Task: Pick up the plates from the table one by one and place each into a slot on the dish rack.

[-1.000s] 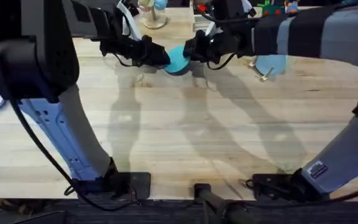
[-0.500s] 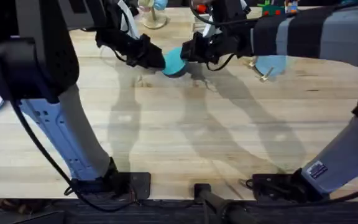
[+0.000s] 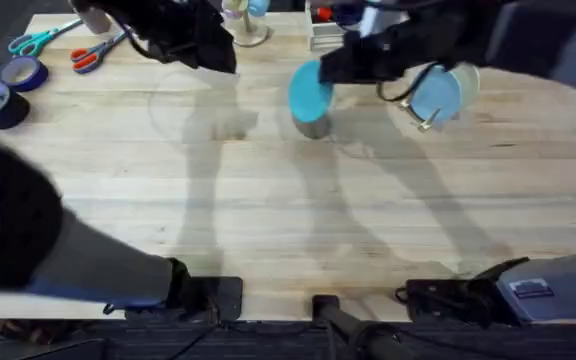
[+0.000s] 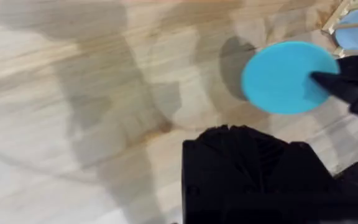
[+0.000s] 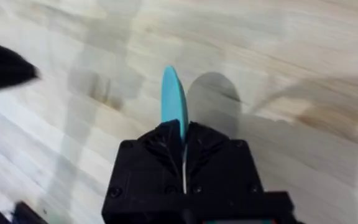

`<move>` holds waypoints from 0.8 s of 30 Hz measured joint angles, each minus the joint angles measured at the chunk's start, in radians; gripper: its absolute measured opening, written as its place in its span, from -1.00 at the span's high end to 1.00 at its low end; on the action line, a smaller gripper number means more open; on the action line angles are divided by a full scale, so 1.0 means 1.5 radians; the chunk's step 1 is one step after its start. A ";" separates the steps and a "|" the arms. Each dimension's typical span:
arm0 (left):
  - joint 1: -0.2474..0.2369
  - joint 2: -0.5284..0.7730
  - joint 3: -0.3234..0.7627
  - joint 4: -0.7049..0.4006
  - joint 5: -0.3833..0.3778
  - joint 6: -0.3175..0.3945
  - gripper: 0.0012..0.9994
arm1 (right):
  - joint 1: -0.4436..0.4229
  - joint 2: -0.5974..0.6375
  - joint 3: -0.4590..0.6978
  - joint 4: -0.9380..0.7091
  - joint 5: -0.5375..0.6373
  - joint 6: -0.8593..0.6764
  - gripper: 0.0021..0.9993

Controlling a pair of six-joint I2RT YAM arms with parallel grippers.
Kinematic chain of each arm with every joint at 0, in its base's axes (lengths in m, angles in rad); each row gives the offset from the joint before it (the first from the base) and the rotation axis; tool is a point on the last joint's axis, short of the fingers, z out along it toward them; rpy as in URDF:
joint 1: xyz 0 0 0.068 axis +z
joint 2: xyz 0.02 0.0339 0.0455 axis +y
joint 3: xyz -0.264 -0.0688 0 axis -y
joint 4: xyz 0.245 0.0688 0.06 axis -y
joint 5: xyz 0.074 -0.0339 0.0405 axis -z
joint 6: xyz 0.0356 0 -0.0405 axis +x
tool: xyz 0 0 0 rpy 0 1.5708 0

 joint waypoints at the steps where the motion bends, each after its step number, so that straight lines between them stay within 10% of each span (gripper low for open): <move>1: 0.000 -0.020 0.000 -0.011 -0.010 0.001 0.92 | -0.009 -0.018 0.000 -0.026 0.001 -0.022 0.95; 24: 0.000 -0.403 0.000 -0.222 -0.143 0.005 0.91 | -0.236 -0.386 0.000 -0.276 0.008 -0.379 0.95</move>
